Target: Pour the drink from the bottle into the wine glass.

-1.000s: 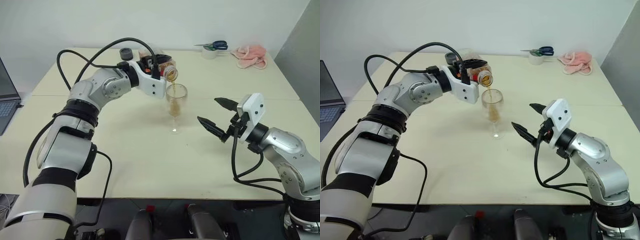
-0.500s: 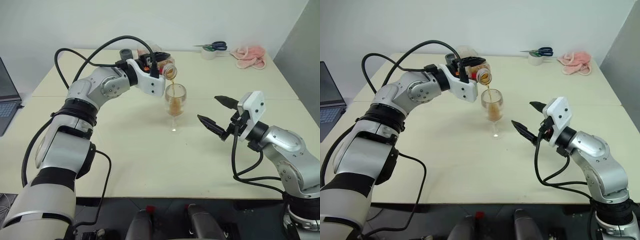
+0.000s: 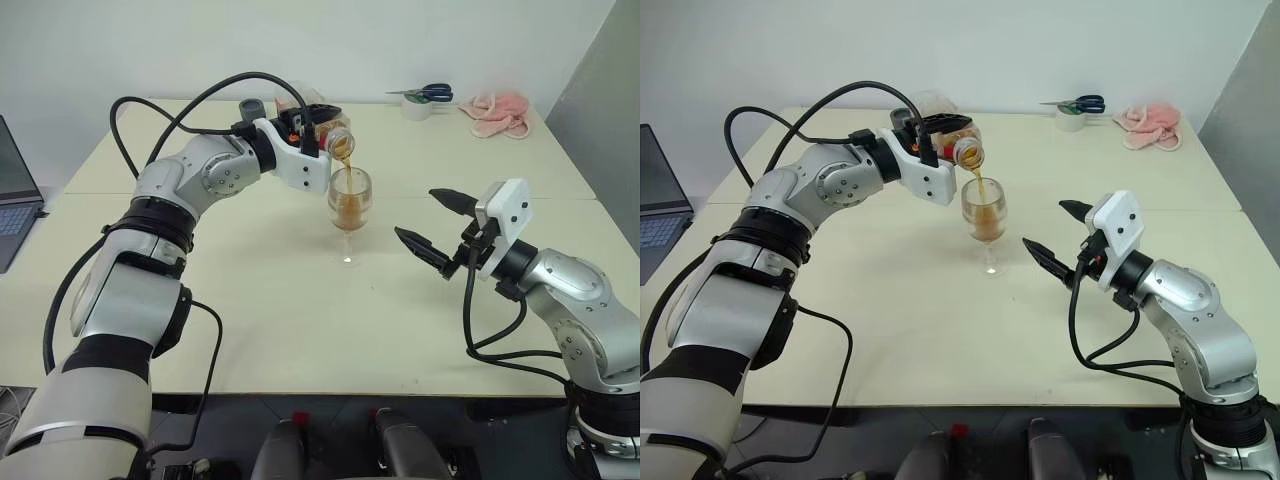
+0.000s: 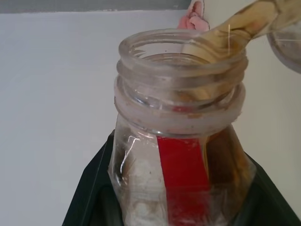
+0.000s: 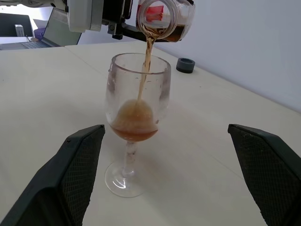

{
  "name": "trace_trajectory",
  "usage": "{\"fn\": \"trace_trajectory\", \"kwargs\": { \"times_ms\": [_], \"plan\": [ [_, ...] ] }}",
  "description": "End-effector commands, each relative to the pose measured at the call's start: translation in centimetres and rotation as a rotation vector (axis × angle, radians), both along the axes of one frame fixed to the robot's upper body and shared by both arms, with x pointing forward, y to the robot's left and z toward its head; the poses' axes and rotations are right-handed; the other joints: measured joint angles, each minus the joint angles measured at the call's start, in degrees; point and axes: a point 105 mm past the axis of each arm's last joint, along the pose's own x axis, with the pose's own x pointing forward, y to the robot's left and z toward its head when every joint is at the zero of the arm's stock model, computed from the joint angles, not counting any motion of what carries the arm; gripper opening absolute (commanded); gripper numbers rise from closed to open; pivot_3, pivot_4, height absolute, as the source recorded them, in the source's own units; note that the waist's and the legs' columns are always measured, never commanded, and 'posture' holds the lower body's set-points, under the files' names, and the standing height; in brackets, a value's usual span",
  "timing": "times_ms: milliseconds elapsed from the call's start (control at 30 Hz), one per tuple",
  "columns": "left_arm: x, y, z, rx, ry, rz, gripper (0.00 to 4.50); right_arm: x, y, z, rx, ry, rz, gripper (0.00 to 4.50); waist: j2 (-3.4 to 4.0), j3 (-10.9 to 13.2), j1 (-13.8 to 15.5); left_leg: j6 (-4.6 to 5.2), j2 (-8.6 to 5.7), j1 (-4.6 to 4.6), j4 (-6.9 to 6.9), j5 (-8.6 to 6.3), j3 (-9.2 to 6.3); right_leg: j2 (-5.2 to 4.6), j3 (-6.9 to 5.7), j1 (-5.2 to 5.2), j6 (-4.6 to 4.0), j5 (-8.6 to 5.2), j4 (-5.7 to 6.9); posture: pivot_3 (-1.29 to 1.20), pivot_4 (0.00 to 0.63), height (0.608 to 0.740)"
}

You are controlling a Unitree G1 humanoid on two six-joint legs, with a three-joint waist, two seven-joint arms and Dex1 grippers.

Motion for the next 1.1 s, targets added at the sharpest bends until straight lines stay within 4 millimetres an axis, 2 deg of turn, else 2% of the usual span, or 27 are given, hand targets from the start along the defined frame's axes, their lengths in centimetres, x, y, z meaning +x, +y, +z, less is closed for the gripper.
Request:
{"fn": "trace_trajectory", "kwargs": {
  "times_ms": [33,500,633,800,967,1100],
  "plan": [
    [-0.4,-0.1,2.4,-0.022,-0.064,-0.017,1.82,-0.3,0.2,1.3,0.001,-0.063,0.015,4.5,0.0,0.0,0.0,0.0,0.0,0.0,0.0,0.0,0.0,0.0,0.0,0.0,0.0,0.0,0.0,0.0,0.15,0.74],
    [-0.3,-0.1,2.4,-0.04,-0.057,-0.014,1.82,-0.7,0.4,1.4,-0.005,-0.058,0.042,4.5,0.0,0.0,0.0,0.0,0.0,0.0,0.0,0.0,0.0,0.0,0.0,0.0,0.0,0.0,0.0,0.0,0.15,0.74],
    [0.0,0.0,3.1,-0.258,0.087,-0.028,1.82,-0.7,0.5,1.5,-0.007,-0.062,0.047,4.5,0.0,0.0,0.0,0.0,-0.01,-0.01,0.01,0.0,0.0,0.0,-0.01,0.0,0.0,0.0,0.01,0.0,0.15,0.74],
    [0.1,0.6,2.8,-0.304,0.148,-0.026,1.82,-0.7,0.6,1.6,-0.01,-0.065,0.057,4.5,0.0,0.0,-0.3,0.01,-0.01,0.02,0.02,0.0,0.02,0.01,0.03,0.01,0.0,0.0,0.02,0.0,0.15,0.74],
    [0.2,1.5,3.4,-0.515,0.28,-0.057,1.82,-0.7,0.8,2.0,-0.014,-0.074,0.083,4.5,0.0,0.0,-0.3,0.01,0.03,0.04,0.03,0.01,0.02,0.05,0.02,0.0,0.0,0.0,0.07,0.0,0.15,0.74],
    [0.4,3.4,3.6,-0.713,0.401,-0.056,1.82,-0.6,1.4,3.9,0.004,-0.111,0.128,4.5,0.0,0.0,-0.3,0.02,0.03,0.03,0.09,0.01,0.02,0.05,0.02,0.01,-0.01,0.0,0.08,0.0,0.15,0.74]
  ]
}}
